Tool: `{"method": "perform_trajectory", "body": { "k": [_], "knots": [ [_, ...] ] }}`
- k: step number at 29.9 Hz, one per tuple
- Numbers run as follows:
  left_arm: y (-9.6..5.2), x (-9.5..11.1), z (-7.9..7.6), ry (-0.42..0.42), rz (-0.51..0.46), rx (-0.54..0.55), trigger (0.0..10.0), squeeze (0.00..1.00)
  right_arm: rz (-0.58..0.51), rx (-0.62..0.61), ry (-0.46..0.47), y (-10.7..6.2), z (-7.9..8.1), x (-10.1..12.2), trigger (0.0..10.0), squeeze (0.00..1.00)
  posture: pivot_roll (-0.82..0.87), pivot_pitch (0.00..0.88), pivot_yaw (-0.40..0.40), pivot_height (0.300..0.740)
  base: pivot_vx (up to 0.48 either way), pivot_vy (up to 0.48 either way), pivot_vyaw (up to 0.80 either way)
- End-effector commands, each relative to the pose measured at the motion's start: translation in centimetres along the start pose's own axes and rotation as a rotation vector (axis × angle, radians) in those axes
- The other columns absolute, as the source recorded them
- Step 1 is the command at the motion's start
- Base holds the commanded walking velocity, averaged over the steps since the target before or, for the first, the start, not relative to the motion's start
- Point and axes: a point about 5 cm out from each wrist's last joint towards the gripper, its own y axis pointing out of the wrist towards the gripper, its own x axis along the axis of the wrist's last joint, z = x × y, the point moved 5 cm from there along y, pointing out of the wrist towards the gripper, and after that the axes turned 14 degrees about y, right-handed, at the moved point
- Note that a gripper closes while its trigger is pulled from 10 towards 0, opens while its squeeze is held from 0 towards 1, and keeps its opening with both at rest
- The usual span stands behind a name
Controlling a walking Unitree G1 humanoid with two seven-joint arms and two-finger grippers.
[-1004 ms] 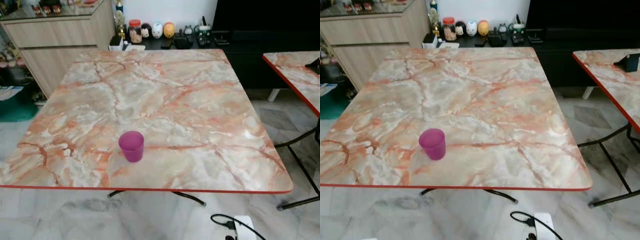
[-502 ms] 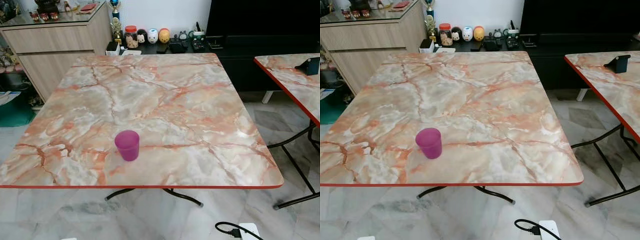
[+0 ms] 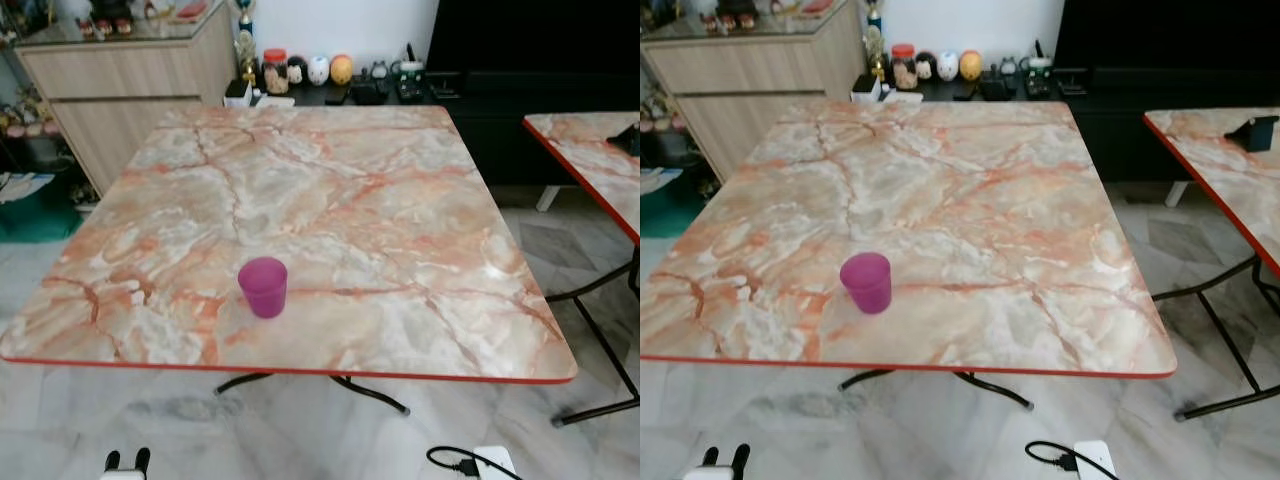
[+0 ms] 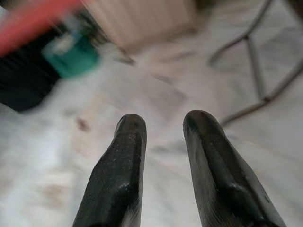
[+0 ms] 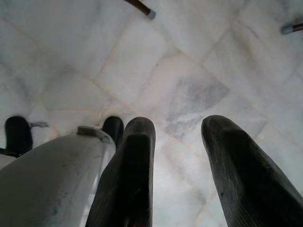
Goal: Setting the table
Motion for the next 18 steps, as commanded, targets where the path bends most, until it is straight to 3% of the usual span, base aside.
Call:
{"method": "perform_trajectory", "body": {
  "k": [1,3,4,7,8,9,10,11,13,15,17,18],
  "knots": [
    [-0.4,-1.7,-1.2,-0.128,0.142,-0.023,10.0,0.0,0.012,0.001,-0.009,0.0,0.1,-0.3,10.0,0.0,0.04,0.0,0.014,0.732,0.0,0.0,0.0],
    [-1.1,-2.9,-1.9,-0.286,0.265,-0.022,10.0,0.0,0.013,-0.001,-0.01,0.0,0.1,-0.3,10.0,0.0,0.04,0.0,0.014,0.732,0.0,0.0,0.0],
    [-1.4,-2.9,-1.8,-0.31,0.279,-0.004,10.0,0.0,0.014,-0.001,-0.01,0.0,0.1,-0.3,10.0,0.0,0.04,0.0,0.017,0.732,0.0,0.0,0.0],
    [-2.2,-2.6,0.5,-0.26,0.267,0.15,10.0,0.0,0.015,-0.005,-0.013,0.0,0.0,-0.3,10.0,0.0,0.05,0.0,0.009,0.732,0.0,0.0,0.0],
    [-2.7,-2.6,2.4,-0.172,0.267,0.26,10.0,0.0,0.015,-0.006,-0.016,0.0,0.0,-0.2,10.0,0.0,0.06,0.0,0.003,0.732,0.0,0.0,0.0],
    [-2.7,-2.6,2.4,-0.172,0.267,0.26,10.0,0.0,0.015,-0.006,-0.016,0.0,0.0,-0.2,10.0,0.0,0.06,0.0,0.003,0.732,0.0,0.0,0.0],
    [-2.0,-1.2,6.2,-0.106,0.23,0.384,10.0,0.0,0.015,-0.008,-0.023,0.0,-0.2,-0.1,10.0,0.0,0.07,0.0,-0.003,0.732,0.0,0.0,0.0],
    [-1.3,1.0,9.5,-0.123,0.176,0.47,10.0,0.0,0.016,-0.009,-0.031,0.0,-0.4,0.0,10.0,0.0,0.07,0.0,-0.005,0.732,0.0,0.0,0.0],
    [-0.6,2.1,11.4,-0.121,0.124,0.524,10.0,0.0,0.014,-0.012,-0.032,0.0,-0.7,0.2,10.0,0.0,0.07,0.0,-0.005,0.732,0.0,0.0,0.0],
    [1.1,4.2,13.6,-0.09,0.032,0.576,10.0,0.0,0.011,-0.017,-0.029,-0.1,-1.1,0.3,10.0,0.0,0.06,0.0,-0.001,0.732,0.0,0.0,0.0],
    [2.3,6.1,15.1,-0.085,-0.038,0.597,10.0,0.0,0.009,-0.021,-0.023,-0.1,-1.4,0.3,10.0,0.0,0.06,0.0,0.002,0.732,0.0,0.0,0.0],
    [2.3,6.1,15.1,-0.085,-0.038,0.597,10.0,0.0,0.009,-0.021,-0.023,-0.1,-1.4,0.3,10.0,0.0,0.06,0.0,0.002,0.732,0.0,0.0,0.0]
  ]
}}
